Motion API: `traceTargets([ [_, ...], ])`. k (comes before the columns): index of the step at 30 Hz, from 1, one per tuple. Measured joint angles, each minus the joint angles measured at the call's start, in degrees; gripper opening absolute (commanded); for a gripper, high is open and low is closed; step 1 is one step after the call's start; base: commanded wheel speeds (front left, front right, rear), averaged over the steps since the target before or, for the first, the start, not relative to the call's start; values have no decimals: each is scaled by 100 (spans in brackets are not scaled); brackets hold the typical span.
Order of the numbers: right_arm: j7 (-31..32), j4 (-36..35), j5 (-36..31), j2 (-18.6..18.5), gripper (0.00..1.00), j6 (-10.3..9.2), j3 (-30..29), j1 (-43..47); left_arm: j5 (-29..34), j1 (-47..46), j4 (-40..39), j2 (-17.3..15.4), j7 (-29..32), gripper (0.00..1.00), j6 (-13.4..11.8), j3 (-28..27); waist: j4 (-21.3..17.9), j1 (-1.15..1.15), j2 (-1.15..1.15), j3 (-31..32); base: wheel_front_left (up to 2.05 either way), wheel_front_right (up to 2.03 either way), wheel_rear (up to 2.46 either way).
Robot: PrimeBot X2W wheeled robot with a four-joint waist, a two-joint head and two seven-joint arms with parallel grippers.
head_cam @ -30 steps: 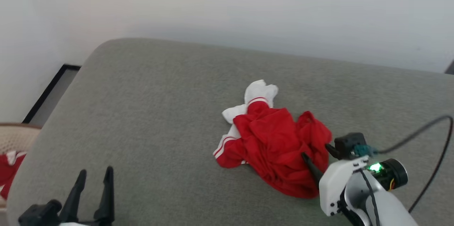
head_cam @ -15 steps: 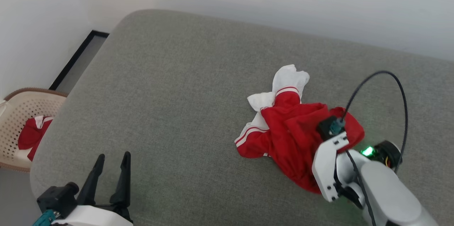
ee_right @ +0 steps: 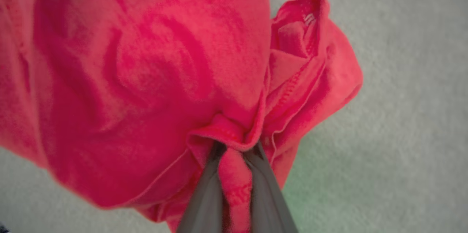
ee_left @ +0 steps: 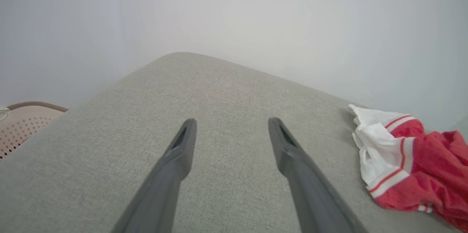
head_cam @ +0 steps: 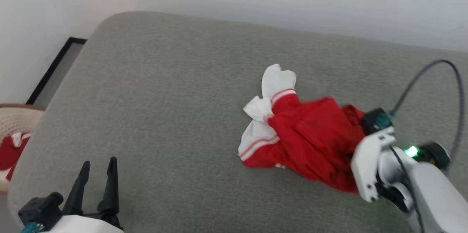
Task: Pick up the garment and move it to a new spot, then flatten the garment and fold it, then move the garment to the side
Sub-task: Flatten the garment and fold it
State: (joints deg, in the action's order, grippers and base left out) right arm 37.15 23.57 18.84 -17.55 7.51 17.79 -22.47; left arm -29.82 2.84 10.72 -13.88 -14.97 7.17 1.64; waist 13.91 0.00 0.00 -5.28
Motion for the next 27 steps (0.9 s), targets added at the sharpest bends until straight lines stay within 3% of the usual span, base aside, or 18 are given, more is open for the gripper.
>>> traceTargets([
  [6,778,-1000,66,-99,0,0,-635,1059,2,7,-43,0,0,100,8,-54,-223,0,0,10,0,0,0],
  [11,1060,-1584,49,164,0,-1,-1110,1837,1,7,-47,0,0,100,12,-47,-296,0,0,-37,0,0,0],
  [13,1021,-1661,-30,319,39,-1,-1250,1979,-5,3,-45,0,0,100,13,-47,-324,0,0,-58,0,0,0],
  [14,1018,-1686,-87,368,91,-1,-1278,2030,-13,-4,-42,0,0,100,13,-43,-336,0,0,-67,0,0,0],
  [15,1000,-1718,-141,422,100,-1,-1316,2082,-31,-5,-37,0,0,100,13,-42,-346,0,0,-72,0,0,0],
  [18,979,-1845,-193,595,100,0,-1360,2126,-48,-10,-29,-4,0,100,13,-43,-379,0,0,-77,0,0,0],
  [27,1076,-2937,-255,657,100,-1,-1492,2032,-58,-9,-26,-32,0,100,14,4,-402,0,0,-58,0,0,0],
])
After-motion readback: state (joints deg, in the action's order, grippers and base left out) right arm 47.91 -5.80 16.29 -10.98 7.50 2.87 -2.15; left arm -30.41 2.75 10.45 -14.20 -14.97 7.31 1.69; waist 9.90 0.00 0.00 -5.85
